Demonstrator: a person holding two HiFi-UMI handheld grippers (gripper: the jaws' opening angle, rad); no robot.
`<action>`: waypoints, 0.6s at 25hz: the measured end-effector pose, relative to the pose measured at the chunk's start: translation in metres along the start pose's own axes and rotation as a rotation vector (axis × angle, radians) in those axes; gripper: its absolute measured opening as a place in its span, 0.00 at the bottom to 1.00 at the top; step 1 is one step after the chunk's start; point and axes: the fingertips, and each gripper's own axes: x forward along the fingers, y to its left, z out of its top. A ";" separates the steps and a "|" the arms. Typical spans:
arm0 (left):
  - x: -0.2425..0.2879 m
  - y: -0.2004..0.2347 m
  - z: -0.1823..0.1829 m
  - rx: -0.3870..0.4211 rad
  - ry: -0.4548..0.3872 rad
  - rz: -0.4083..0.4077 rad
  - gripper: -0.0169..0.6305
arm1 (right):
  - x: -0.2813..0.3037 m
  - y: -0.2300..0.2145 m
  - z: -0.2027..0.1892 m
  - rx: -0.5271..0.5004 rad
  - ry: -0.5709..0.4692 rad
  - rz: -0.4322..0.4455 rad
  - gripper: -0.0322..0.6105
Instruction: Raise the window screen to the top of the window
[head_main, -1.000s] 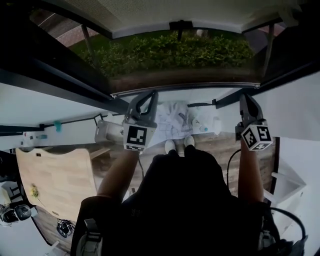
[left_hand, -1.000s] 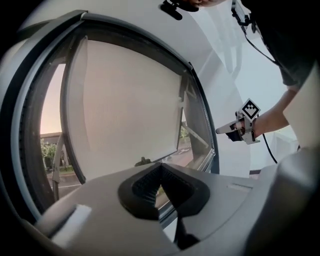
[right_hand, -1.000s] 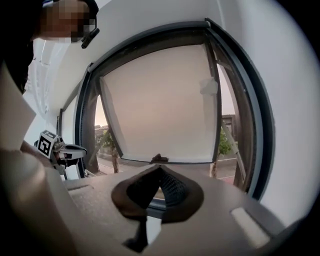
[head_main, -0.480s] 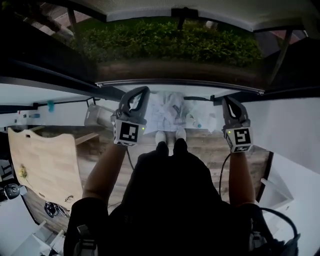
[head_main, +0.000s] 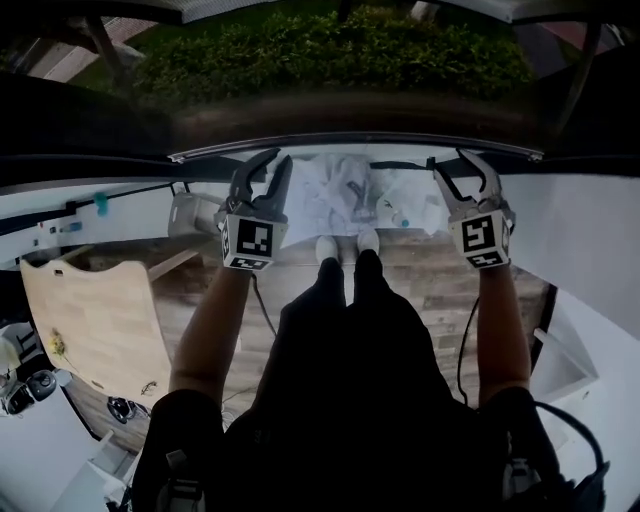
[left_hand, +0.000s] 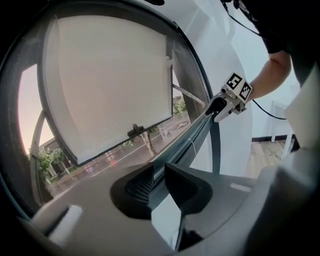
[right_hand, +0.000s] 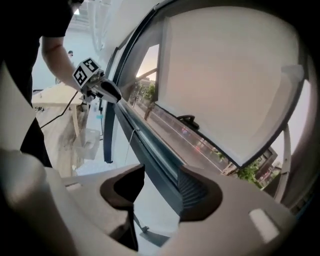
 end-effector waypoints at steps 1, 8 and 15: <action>0.003 -0.002 -0.003 0.017 0.008 -0.008 0.12 | 0.003 0.000 -0.005 -0.027 0.029 0.005 0.37; 0.023 -0.010 -0.009 0.101 0.032 -0.033 0.18 | 0.018 0.005 -0.027 -0.233 0.140 0.010 0.41; 0.033 -0.010 -0.025 0.183 0.100 -0.056 0.16 | 0.030 0.003 -0.038 -0.328 0.177 -0.009 0.41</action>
